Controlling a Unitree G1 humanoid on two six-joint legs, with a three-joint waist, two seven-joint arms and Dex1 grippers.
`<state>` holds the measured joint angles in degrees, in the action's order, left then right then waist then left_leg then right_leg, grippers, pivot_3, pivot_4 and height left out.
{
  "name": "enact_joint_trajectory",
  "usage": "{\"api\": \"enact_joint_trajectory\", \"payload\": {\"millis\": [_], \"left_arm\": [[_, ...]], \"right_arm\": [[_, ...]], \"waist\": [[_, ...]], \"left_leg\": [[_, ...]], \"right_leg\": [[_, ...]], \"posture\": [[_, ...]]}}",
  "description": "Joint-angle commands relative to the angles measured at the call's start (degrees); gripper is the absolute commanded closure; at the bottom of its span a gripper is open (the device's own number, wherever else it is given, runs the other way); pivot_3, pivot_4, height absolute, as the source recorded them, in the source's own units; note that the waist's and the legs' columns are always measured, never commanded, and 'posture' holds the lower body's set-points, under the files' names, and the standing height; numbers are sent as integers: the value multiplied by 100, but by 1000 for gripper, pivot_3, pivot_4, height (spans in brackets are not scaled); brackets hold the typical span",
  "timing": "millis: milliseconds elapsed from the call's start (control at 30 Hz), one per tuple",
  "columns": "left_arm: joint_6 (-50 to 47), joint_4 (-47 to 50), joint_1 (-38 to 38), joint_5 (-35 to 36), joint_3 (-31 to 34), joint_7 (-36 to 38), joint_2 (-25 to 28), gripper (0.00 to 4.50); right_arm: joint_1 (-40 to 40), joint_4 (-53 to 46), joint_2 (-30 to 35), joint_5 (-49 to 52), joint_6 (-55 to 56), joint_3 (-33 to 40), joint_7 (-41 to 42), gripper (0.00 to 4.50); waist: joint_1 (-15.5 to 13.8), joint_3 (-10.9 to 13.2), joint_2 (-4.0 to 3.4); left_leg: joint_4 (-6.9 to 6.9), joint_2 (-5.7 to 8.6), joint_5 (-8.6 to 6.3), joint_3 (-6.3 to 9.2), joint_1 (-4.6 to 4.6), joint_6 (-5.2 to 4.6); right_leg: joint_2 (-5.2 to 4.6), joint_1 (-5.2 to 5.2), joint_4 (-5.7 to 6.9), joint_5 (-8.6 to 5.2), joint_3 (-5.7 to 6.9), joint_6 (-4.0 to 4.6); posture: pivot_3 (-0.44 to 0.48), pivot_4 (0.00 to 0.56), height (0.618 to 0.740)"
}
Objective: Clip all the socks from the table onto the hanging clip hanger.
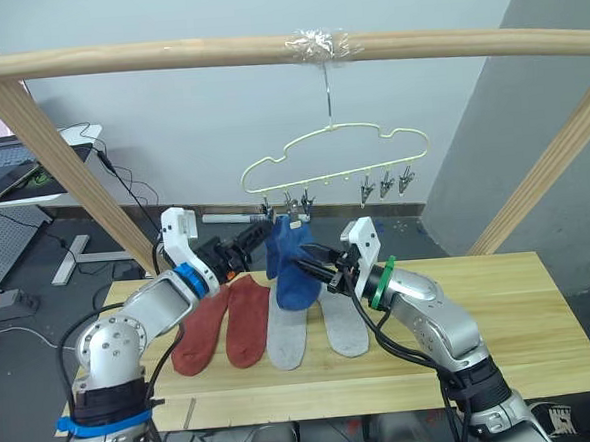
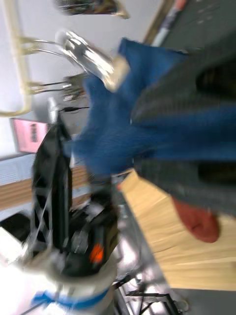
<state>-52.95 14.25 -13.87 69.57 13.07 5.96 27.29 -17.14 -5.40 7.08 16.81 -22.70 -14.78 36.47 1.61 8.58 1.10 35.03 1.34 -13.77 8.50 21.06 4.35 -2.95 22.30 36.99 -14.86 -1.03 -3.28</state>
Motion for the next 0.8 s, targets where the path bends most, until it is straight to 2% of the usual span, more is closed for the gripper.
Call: {"api": "enact_joint_trajectory", "payload": {"millis": [33,167,200,367,500,600,800], "left_arm": [[123,510,85,-343,-196,375,81,0],[365,772,254,-981,-442,567,93,0],[485,841,292,-1222,-542,626,100,0],[1155,996,352,-2431,-1183,939,65,0],[1862,948,265,-3266,-1629,1034,-269,0],[2217,885,241,-3636,-1789,1034,-611,608],[2734,576,13,-4486,-2146,941,-1120,2352]], "right_arm": [[-3,-93,146,-1,71,45,122,1618],[477,-311,694,-171,153,162,108,172],[596,-412,809,-204,169,204,72,50],[998,-1065,1178,-199,-13,544,-200,50],[1243,-1771,1318,-107,-359,975,-576,50],[1286,-2090,1323,-59,-538,1160,-755,0],[1117,-2358,1240,-29,-737,1246,-990,0]], "waist": [[-3,0,-1],[-21,0,-1],[-24,1,-1],[-6,1,-2],[-16,1,-1],[-12,1,-1],[17,0,-2]], "left_leg": [[-3,-1,0,0,-1,0],[-10,-1,0,1,-2,0],[-10,1,-1,1,-1,0],[-9,0,-1,-8,-2,0],[-8,0,-1,-7,-4,0],[-8,2,-1,-9,-2,-1],[-7,0,0,-10,-4,-2]], "right_leg": [[0,0,1,-2,1,4],[-2,0,-1,-7,2,8],[-3,-1,-2,-9,2,5],[-6,1,-1,-11,-2,4],[-6,-2,1,-10,-1,3],[-7,-3,-1,-10,-3,2],[-5,-2,2,-9,-2,1]], "posture": [[20,103,740],[18,103,740],[16,101,740],[8,101,740],[-11,102,740],[-29,100,740],[-46,99,740]]}}
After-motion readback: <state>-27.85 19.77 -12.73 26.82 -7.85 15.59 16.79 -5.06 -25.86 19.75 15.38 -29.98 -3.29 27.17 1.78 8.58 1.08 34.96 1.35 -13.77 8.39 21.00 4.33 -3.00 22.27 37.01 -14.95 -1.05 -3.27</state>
